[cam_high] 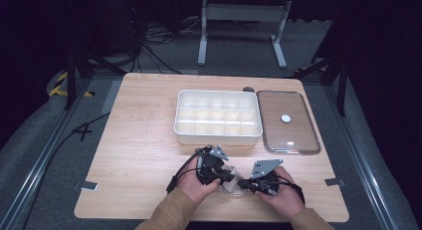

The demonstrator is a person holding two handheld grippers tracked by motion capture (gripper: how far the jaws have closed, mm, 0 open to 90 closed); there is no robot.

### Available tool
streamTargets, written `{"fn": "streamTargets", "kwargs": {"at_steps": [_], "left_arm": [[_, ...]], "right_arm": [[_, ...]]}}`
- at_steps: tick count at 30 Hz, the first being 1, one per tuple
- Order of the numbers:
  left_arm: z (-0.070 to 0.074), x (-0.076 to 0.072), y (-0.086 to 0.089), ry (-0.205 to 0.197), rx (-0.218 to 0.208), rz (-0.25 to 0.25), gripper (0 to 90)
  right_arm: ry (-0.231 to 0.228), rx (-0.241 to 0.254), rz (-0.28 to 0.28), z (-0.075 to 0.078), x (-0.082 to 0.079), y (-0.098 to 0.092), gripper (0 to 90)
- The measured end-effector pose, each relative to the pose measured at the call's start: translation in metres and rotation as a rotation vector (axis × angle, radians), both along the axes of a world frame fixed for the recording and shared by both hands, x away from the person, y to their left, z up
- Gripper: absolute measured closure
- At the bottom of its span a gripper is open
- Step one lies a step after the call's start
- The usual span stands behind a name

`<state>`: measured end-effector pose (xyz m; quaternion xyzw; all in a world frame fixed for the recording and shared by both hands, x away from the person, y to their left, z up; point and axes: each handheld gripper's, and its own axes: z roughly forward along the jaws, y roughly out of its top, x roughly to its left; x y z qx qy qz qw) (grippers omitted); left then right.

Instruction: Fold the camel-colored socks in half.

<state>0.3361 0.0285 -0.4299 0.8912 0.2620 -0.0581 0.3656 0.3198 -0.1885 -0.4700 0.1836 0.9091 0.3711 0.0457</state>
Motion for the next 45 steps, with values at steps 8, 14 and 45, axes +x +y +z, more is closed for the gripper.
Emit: {"fn": "streamTargets", "kwargs": {"at_steps": [8,14,45], "left_arm": [[-0.003,-0.001,-0.005,0.012,-0.045,-0.033,73.7],[0.008,-0.006,0.004,-0.051,-0.113,-0.025,65.1],[-0.022,-0.013,-0.006,0.012,0.038,-0.099,81.5]], "right_arm": [[-0.009,0.005,-0.012,0.001,-0.001,-0.005,82.0],[-0.017,0.011,-0.043,0.010,-0.003,-0.013,80.0],[-0.060,0.141,-0.098,0.038,-0.016,0.010,81.3]]}}
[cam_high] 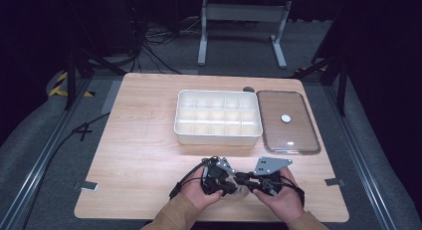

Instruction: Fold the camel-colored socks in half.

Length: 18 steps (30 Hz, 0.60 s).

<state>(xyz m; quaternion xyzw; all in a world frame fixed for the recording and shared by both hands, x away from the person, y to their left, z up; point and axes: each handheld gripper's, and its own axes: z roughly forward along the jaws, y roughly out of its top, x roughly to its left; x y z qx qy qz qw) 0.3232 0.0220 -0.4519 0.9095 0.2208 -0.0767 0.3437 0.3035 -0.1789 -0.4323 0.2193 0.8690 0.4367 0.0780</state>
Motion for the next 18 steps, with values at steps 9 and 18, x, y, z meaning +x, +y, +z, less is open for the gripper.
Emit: {"fn": "streamTargets", "kwargs": {"at_steps": [9,18], "left_arm": [[0.016,0.010,0.029,-0.020,-0.029,0.077,82.1],[0.002,0.013,0.026,0.002,0.056,0.056,81.5]], "right_arm": [[0.021,-0.081,-0.006,-0.010,0.002,-0.004,79.2],[0.024,-0.166,-0.003,-0.022,0.005,-0.009,75.8]]}}
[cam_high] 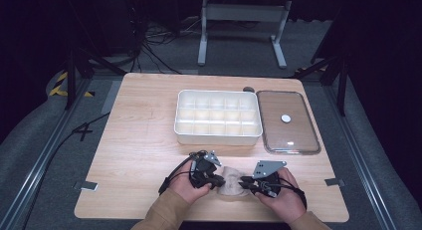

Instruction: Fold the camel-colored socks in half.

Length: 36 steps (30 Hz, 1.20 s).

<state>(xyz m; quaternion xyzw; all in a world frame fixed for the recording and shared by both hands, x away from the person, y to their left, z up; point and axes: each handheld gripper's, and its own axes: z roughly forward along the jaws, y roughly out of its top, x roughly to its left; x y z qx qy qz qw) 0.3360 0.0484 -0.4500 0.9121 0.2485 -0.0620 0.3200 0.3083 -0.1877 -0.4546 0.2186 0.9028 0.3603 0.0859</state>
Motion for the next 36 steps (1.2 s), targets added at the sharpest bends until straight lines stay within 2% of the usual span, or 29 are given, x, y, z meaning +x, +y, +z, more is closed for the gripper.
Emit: {"fn": "streamTargets", "kwargs": {"at_steps": [3,12,16,23,25,31,34,36], "left_arm": [[0.000,0.000,-0.002,0.001,0.017,-0.002,81.5],[0.003,0.000,0.000,-0.003,-0.008,0.003,80.4],[0.003,0.000,0.001,-0.007,-0.015,0.007,79.7],[0.005,0.001,0.004,0.008,-0.024,0.015,77.4],[0.006,0.001,0.005,0.007,-0.027,0.017,76.5],[0.010,0.001,0.009,-0.010,-0.039,0.026,76.5],[0.013,0.000,0.012,-0.028,-0.047,0.032,76.6],[0.014,-0.002,0.013,-0.042,-0.055,0.047,76.8]], "right_arm": [[0.003,0.004,0.004,-0.006,0.002,-0.003,74.4],[0.009,0.031,0.020,-0.011,0.007,-0.009,74.8],[0.004,0.012,0.020,-0.010,0.009,-0.010,74.7],[-0.015,0.000,0.012,-0.009,0.011,-0.012,72.1],[-0.033,0.000,0.002,-0.007,0.011,-0.013,70.7],[-0.050,0.012,0.000,-0.001,0.009,-0.014,70.3],[-0.066,0.034,-0.005,0.007,0.006,-0.014,70.5],[-0.068,0.062,-0.028,0.012,0.005,-0.015,73.5]]}}
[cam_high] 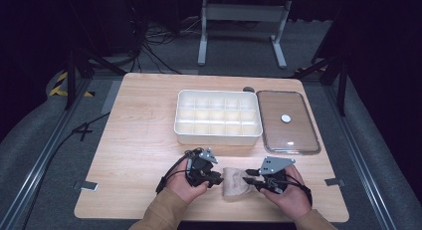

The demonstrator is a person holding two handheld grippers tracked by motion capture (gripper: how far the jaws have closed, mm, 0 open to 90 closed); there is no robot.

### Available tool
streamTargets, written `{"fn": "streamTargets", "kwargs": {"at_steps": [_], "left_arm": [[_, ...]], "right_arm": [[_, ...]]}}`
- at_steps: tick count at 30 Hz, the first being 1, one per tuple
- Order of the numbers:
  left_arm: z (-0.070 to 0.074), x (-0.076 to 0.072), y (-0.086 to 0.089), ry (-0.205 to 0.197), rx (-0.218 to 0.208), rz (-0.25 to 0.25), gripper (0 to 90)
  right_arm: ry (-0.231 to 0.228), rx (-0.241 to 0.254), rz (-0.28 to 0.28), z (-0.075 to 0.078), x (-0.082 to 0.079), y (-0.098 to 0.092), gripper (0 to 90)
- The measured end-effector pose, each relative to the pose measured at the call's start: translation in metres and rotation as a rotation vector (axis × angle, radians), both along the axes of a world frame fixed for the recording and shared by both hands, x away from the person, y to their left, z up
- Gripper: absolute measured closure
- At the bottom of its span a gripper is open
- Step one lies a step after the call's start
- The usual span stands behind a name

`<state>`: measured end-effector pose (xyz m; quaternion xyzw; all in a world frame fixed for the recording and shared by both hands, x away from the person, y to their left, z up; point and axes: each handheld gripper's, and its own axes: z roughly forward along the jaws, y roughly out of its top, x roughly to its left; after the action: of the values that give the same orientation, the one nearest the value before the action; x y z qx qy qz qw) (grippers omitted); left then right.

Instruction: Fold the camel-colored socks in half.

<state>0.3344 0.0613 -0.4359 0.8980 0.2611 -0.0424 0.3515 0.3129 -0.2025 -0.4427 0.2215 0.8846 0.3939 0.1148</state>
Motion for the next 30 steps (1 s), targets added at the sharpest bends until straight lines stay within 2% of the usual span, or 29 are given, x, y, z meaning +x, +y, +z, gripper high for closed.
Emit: {"fn": "streamTargets", "kwargs": {"at_steps": [2,4,11,12,14,18,21,25,30], "left_arm": [[0.001,-0.001,0.000,-0.010,-0.006,0.013,76.8],[0.001,-0.002,-0.001,-0.009,-0.006,0.012,77.0],[0.000,-0.003,0.000,-0.019,0.010,0.014,76.8],[-0.001,-0.004,0.000,-0.013,0.001,0.020,76.8],[-0.001,-0.003,0.001,-0.017,0.005,0.023,76.8],[-0.003,-0.004,0.002,-0.018,0.010,0.028,76.8],[-0.003,-0.004,0.003,-0.025,0.020,0.024,76.7],[-0.006,-0.003,0.003,-0.011,0.018,0.032,76.3],[-0.009,-0.002,0.003,-0.007,0.042,0.018,75.8]], "right_arm": [[0.020,0.044,-0.042,0.004,-0.002,-0.001,80.2],[0.038,0.064,-0.063,0.006,-0.003,-0.002,86.4],[0.072,0.036,-0.035,-0.004,-0.007,0.012,88.9],[0.078,0.032,-0.035,-0.007,-0.007,0.015,88.9],[0.077,0.029,-0.033,-0.009,-0.006,0.016,88.9],[0.069,-0.012,-0.033,-0.017,-0.003,0.019,88.9],[0.074,-0.013,-0.038,-0.023,0.000,0.018,89.1],[0.068,-0.010,-0.045,-0.024,0.003,0.016,89.1],[0.057,-0.015,-0.032,-0.026,0.004,0.016,89.1]]}}
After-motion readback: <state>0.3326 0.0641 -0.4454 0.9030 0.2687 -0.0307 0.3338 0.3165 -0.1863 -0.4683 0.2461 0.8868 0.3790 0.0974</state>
